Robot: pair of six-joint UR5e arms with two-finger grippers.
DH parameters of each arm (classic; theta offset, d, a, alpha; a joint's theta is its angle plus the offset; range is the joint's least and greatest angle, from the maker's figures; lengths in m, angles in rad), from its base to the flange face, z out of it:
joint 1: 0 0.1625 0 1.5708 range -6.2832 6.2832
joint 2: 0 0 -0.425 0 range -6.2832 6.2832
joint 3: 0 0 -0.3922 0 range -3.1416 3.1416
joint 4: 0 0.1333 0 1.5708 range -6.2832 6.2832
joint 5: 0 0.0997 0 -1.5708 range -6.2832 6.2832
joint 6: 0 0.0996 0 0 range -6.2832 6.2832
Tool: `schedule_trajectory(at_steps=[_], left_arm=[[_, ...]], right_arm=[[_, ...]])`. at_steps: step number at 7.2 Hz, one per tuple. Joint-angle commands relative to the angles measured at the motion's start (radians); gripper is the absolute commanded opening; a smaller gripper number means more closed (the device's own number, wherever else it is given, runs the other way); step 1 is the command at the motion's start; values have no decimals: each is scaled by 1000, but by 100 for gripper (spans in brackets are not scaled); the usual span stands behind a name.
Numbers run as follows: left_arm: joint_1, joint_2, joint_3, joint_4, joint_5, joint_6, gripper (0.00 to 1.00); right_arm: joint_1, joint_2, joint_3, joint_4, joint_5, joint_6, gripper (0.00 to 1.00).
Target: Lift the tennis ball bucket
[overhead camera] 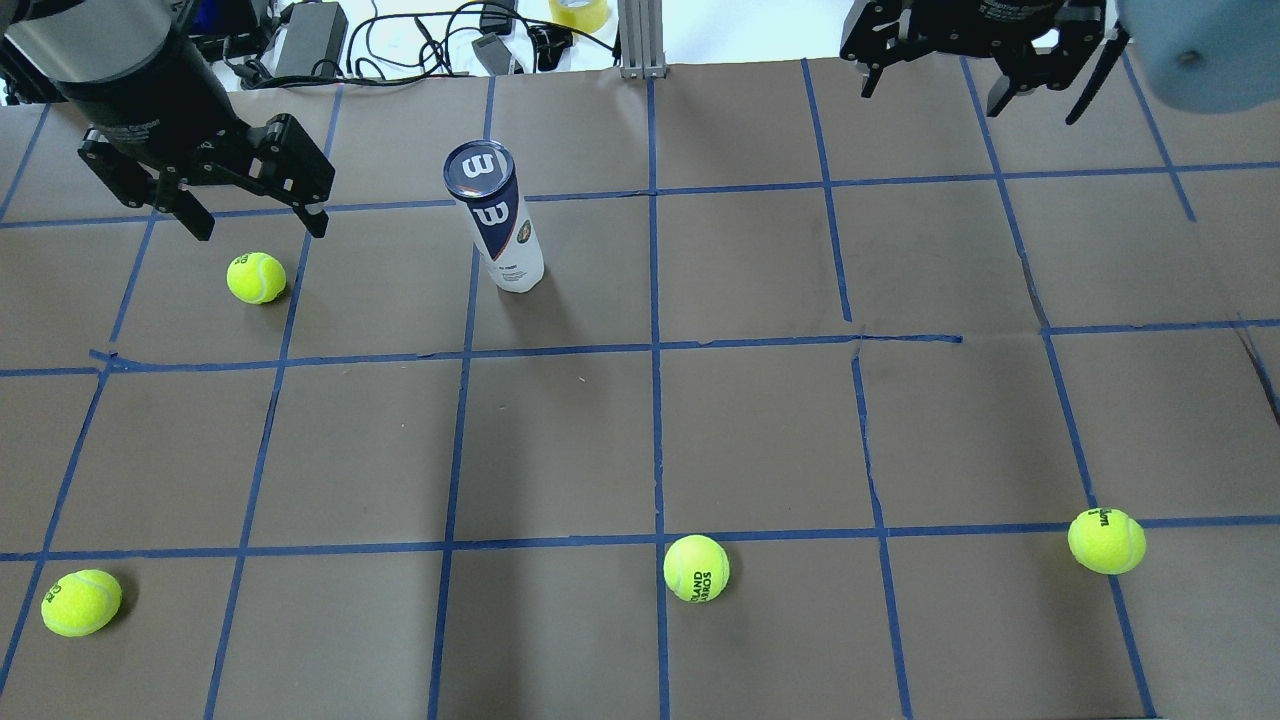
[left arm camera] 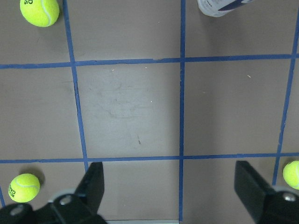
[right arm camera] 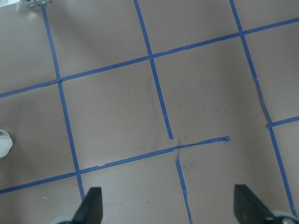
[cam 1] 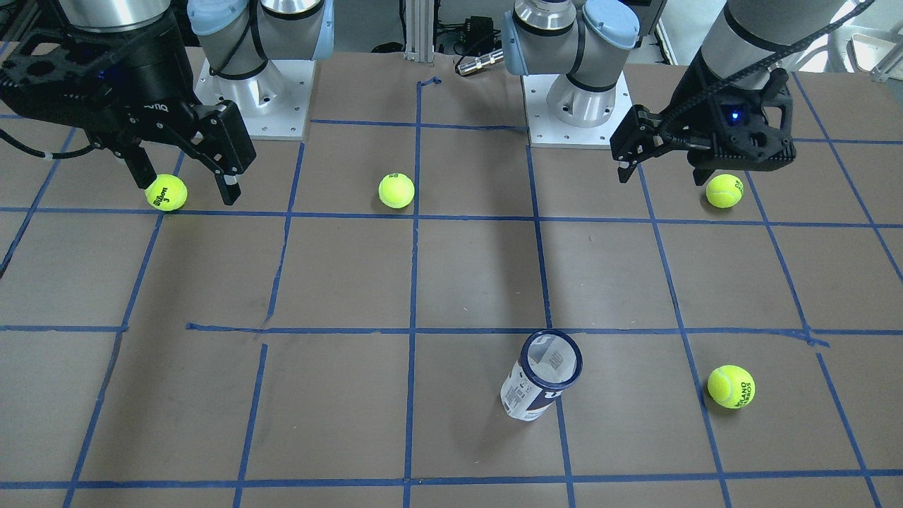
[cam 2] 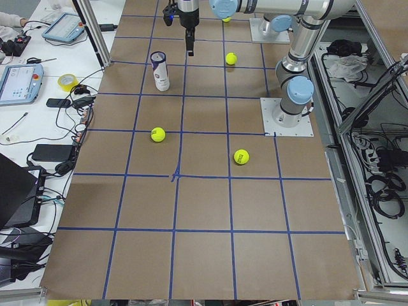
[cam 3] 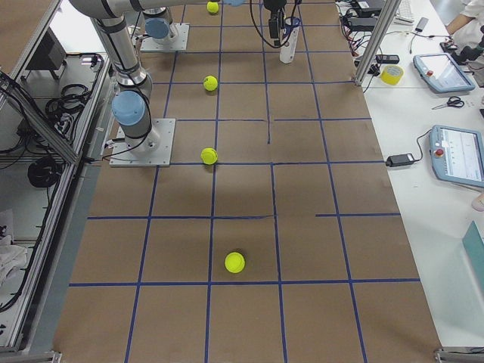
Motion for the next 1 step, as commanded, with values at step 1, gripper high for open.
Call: schedule_trajectory(at_steps=[1], left_arm=[[1, 1, -1, 1, -1, 1, 100]], right_arm=[[-3, -3, 1, 2, -1, 0, 100]])
